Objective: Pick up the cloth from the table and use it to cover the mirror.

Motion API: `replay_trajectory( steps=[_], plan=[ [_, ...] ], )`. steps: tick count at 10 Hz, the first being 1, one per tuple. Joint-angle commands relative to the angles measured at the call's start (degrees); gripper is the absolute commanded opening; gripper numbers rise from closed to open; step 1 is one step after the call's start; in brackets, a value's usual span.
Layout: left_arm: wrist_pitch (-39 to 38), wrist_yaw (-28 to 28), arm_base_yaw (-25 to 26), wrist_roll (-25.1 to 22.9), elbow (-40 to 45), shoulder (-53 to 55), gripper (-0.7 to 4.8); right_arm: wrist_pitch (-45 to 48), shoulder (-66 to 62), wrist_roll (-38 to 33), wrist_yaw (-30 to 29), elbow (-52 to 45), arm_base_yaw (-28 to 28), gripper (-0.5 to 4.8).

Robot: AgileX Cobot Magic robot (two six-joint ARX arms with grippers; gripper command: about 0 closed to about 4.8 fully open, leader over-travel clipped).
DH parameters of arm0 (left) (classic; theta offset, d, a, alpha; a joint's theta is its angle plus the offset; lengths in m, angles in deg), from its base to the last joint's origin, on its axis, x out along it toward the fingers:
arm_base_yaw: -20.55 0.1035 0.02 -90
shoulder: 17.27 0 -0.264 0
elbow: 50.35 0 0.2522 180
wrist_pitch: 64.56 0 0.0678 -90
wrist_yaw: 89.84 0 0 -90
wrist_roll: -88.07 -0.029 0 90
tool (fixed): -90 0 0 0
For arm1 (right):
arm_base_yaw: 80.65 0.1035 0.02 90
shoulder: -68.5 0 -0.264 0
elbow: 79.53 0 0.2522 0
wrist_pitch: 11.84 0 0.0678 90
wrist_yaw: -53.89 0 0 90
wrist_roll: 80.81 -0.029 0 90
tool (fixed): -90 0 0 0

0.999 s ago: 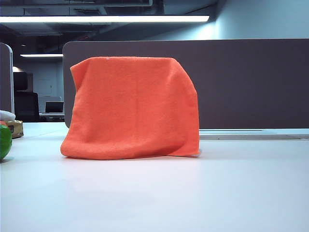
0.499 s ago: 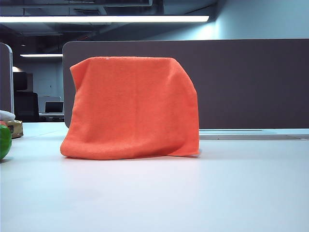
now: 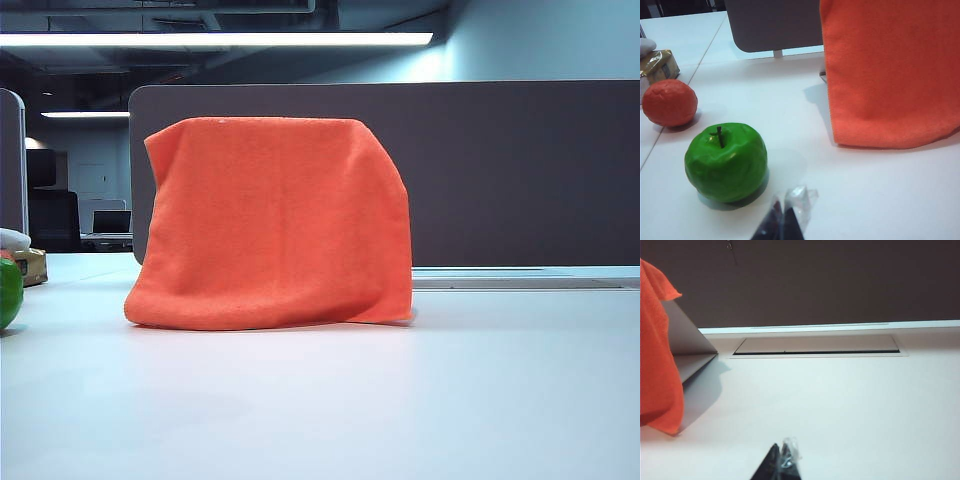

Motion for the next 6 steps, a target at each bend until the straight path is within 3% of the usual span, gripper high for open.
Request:
replay_trajectory(
  steps=[1, 5, 6],
  plan=[
    [0.90, -0.33, -0.02, -0.42, -0.15, 0.02, -0.06, 2.86, 0.07, 0.55, -0.26, -0.02, -0.09, -0.05],
    [1.75, 1.46, 0.52, -1.51, -0.15, 0.02, -0.06, 3.48, 0.07, 3.21, -0.63, -0.02, -0.37, -0.05],
    [2.16, 0.76, 2.84, -0.98, -0.15, 0.02, -0.06, 3.93, 0.07, 3.21, -1.07, -0.02, -1.70, -0.05]
  ],
)
